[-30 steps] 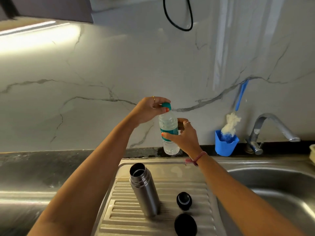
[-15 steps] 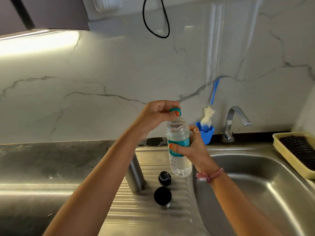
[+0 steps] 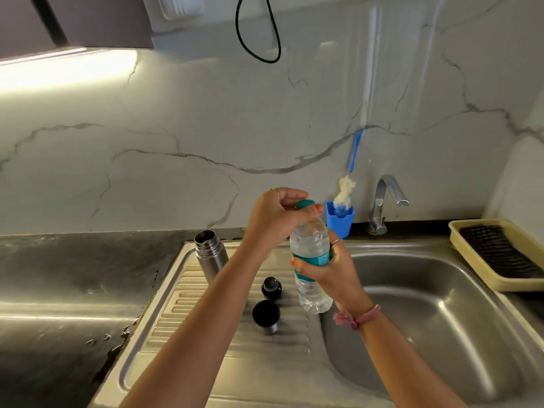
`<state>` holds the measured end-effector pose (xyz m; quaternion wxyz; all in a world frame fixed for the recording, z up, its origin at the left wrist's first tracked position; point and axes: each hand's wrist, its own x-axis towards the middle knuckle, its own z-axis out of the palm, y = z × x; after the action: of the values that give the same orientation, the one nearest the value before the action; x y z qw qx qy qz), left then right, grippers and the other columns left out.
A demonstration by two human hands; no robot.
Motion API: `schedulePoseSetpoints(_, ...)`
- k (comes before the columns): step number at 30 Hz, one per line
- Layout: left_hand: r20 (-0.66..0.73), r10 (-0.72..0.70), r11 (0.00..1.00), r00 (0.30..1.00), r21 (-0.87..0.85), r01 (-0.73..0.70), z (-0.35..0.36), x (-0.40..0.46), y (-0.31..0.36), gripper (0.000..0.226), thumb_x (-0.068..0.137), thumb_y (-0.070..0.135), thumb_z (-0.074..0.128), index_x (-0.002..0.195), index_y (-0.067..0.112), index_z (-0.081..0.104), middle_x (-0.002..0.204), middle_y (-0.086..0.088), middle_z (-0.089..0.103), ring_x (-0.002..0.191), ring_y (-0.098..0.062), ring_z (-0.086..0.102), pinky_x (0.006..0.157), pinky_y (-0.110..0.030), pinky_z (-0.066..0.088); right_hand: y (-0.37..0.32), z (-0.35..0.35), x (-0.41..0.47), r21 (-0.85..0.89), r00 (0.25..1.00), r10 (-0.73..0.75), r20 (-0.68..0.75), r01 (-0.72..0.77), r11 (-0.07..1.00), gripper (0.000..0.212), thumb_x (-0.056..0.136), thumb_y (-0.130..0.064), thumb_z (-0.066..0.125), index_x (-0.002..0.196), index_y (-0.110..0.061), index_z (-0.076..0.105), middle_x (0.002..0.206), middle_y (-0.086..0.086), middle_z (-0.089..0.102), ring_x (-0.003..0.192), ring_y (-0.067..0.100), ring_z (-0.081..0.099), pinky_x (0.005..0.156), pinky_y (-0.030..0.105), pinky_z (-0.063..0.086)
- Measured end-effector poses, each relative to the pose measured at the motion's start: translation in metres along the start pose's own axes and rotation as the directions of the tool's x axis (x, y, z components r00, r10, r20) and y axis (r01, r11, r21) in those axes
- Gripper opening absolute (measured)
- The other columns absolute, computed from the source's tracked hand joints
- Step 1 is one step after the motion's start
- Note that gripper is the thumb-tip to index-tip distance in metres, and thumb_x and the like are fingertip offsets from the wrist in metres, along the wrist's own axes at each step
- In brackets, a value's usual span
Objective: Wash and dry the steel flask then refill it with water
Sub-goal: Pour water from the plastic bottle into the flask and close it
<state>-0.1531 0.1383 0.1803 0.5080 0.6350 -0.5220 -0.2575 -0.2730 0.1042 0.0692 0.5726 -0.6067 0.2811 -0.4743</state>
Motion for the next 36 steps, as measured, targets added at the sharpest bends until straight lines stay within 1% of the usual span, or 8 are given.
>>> schedulePoseSetpoints(5, -0.08, -0.04, 0.999, 0.996, 0.012, 0.041, 0.018, -0.012, -0.003, 0.029, 0.078, 0.035, 0.082, 0.102, 0.023, 0.07, 0.093, 0.006, 0.069, 0.089, -0.013, 0.068, 0.079, -0.03, 0.06, 0.002, -0.003, -0.011, -0.031, 1.0, -0.02, -0.002, 0.019, 0.999, 0.06, 0.065, 0.0, 0.084, 0.115, -0.015, 0.055, 0.098, 0.002, 0.07, 0.087, 0.017, 0.069, 0.074, 0.025, 0.055)
schedulePoseSetpoints(8, -0.04, 0.003, 0.999, 0.999, 0.037, -0.002, 0.027, -0.017, -0.006, 0.024, 0.088, 0.03, 0.073, 0.111, 0.025, 0.069, 0.104, 0.004, 0.062, 0.089, -0.01, 0.064, 0.076, -0.019, 0.056, 0.005, -0.005, -0.017, -0.019, 1.0, 0.005, 0.023, -0.005, 1.0, 0.061, 0.065, 0.002, 0.084, 0.117, -0.011, 0.055, 0.1, 0.006, 0.07, 0.09, 0.022, 0.069, 0.078, 0.031, 0.057)
schedulePoseSetpoints(12, 0.249, 0.095, 0.985, 0.964, -0.163, -0.055, 0.023, -0.022, -0.012, 0.027, 0.095, 0.022, 0.059, 0.12, 0.031, 0.064, 0.134, 0.007, 0.052, 0.11, 0.008, 0.055, 0.089, -0.014, 0.048, 0.008, -0.01, -0.023, 0.005, 0.999, 0.038, 0.03, -0.038, 0.999, 0.059, 0.06, -0.009, 0.083, 0.113, -0.01, 0.057, 0.097, 0.007, 0.07, 0.088, 0.024, 0.069, 0.077, 0.034, 0.058)
schedulePoseSetpoints(15, 0.432, 0.117, 0.881, 0.894, -0.46, 0.107, 0.013, -0.021, -0.021, 0.036, 0.093, 0.013, 0.042, 0.122, 0.021, 0.062, 0.133, 0.005, 0.063, 0.129, -0.011, 0.053, 0.105, -0.03, 0.045, 0.008, -0.013, -0.024, 0.061, 0.995, 0.104, 0.007, -0.104, 0.993, 0.055, 0.057, -0.01, 0.082, 0.107, -0.01, 0.059, 0.088, 0.001, 0.072, 0.08, 0.017, 0.069, 0.07, 0.026, 0.054)
schedulePoseSetpoints(17, 0.462, 0.129, 0.88, 0.878, -0.462, 0.114, 0.009, -0.02, -0.025, 0.034, 0.102, 0.007, 0.038, 0.127, 0.017, 0.058, 0.13, 0.005, 0.066, 0.13, -0.013, 0.054, 0.103, -0.029, 0.046, 0.007, -0.016, -0.025, 0.063, 0.993, 0.121, 0.013, -0.121, 0.991, 0.053, 0.056, -0.01, 0.082, 0.104, -0.013, 0.059, 0.085, -0.002, 0.072, 0.078, 0.014, 0.069, 0.068, 0.024, 0.053)
schedulePoseSetpoints(23, 0.288, 0.065, 0.987, 0.956, -0.161, -0.018, 0.014, -0.019, -0.021, 0.029, 0.096, 0.016, 0.061, 0.123, 0.028, 0.06, 0.111, 0.012, 0.072, 0.108, -0.001, 0.066, 0.092, -0.02, 0.051, 0.012, -0.02, -0.029, 0.043, 0.994, 0.109, 0.008, -0.109, 0.993, 0.051, 0.064, 0.008, 0.082, 0.102, -0.018, 0.059, 0.085, -0.004, 0.071, 0.079, 0.014, 0.069, 0.069, 0.022, 0.054)
schedulePoseSetpoints(30, 0.008, -0.046, 0.946, 0.999, -0.321, 0.046, 0.015, -0.022, -0.02, 0.04, 0.074, 0.029, 0.083, 0.11, 0.021, 0.069, 0.102, 0.004, 0.075, 0.1, -0.011, 0.07, 0.096, -0.034, 0.054, 0.015, -0.03, -0.034, 0.055, 0.99, 0.139, -0.018, -0.138, 0.989, 0.054, 0.067, 0.011, 0.079, 0.106, -0.021, 0.057, 0.085, -0.005, 0.071, 0.078, 0.01, 0.07, 0.066, 0.019, 0.054)
schedulePoseSetpoints(36, 0.018, -0.173, 0.957, 0.985, -0.234, 0.173, 0.007, -0.03, -0.046, 0.045, 0.063, 0.022, 0.092, 0.104, 0.016, 0.073, 0.096, -0.002, 0.077, 0.098, -0.019, 0.072, 0.098, -0.042, 0.054, 0.018, -0.036, -0.038, 0.033, 0.989, 0.146, -0.028, -0.145, 0.989, 0.055, 0.067, 0.009, 0.08, 0.109, -0.018, 0.057, 0.091, -0.002, 0.071, 0.081, 0.011, 0.07, 0.068, 0.02, 0.054)
